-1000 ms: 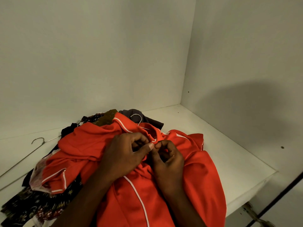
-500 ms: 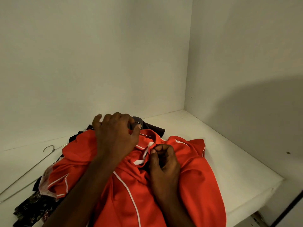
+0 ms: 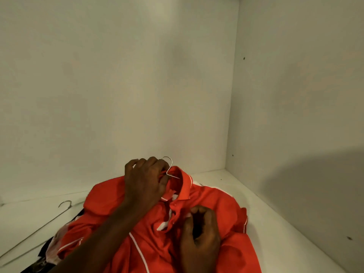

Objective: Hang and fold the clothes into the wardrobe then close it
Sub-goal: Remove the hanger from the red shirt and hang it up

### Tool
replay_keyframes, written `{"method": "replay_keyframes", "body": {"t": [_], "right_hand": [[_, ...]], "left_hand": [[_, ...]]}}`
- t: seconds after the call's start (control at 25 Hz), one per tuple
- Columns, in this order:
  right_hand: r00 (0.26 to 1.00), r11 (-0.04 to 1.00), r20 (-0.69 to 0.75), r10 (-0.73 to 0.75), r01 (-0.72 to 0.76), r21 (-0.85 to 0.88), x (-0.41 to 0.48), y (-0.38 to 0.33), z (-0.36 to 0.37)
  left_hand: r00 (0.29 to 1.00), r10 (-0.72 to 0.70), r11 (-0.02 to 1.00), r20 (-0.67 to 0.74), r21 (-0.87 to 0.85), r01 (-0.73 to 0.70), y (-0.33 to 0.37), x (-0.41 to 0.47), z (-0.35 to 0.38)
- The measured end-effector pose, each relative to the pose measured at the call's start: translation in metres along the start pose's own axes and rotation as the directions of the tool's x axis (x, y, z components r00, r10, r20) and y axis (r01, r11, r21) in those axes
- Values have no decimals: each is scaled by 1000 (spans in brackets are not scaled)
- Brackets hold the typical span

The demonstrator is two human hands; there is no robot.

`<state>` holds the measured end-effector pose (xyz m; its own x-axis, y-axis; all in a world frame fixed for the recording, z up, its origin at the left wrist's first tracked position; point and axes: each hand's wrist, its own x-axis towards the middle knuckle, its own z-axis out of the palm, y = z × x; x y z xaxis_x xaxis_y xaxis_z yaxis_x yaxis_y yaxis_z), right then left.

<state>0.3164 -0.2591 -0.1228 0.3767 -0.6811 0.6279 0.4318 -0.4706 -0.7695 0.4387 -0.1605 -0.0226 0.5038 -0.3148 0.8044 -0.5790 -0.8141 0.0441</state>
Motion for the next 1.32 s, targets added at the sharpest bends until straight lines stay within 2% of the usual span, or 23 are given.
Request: {"method": "replay_keyframes", "body": {"t": [0.12,0.2,0.32,0.44,0.52,0.64,0.84,0.88,0.92,1.0,1.04,1.12,1.2,1.32], "right_hand": [[949,933,-68,-309,288,-217,46,-33,-8],[887,826,-2,-462,429,-365,89,-66,-11],[817,638,273,-507,569,-518,156,-128,-12],[724,489,470,-505,688,-536,209,-187,-10],[685,414,491,-538,722,-554,236,-224,-13],[652,310,463,-600,723,-617,271,-273,-23],[720,277,403,-565,626,-729,325,-340,-50],[726,267,390,-566,609,-747,336,-353,-56],[729,258,376,-572,595,-761,346,-365,-60],[731,240,342,-590,564,-790,367,-387,-65],[730,234,330,-598,553,-800,378,-397,-67],[723,231,313,-616,546,-806,397,-413,-69],[705,208,311,-638,546,-812,415,-427,-74],[701,160,289,-652,500,-851,444,-449,-90]], "left_hand": [[980,23,991,-199,-123,-48,-5,39,-44],[959,29,977,-282,-193,-86,-7,64,-75],[942,-8,955,-334,-283,-92,-5,99,-115],[907,-42,947,-419,-305,-97,0,144,-157],[886,-35,943,-462,-308,-123,4,176,-182],[838,56,942,-542,-249,-224,13,215,-203],[680,144,902,-719,-187,-389,56,223,-216],[702,177,900,-690,-175,-399,68,220,-217],[775,199,913,-600,-173,-369,78,218,-217],[933,145,943,-328,-240,-232,100,231,-217],[968,94,935,-231,-313,-166,111,245,-215],[991,34,856,-131,-508,-96,133,283,-214],[993,49,739,-103,-665,-106,150,321,-214],[983,128,689,-135,-700,-186,171,364,-216]]}}
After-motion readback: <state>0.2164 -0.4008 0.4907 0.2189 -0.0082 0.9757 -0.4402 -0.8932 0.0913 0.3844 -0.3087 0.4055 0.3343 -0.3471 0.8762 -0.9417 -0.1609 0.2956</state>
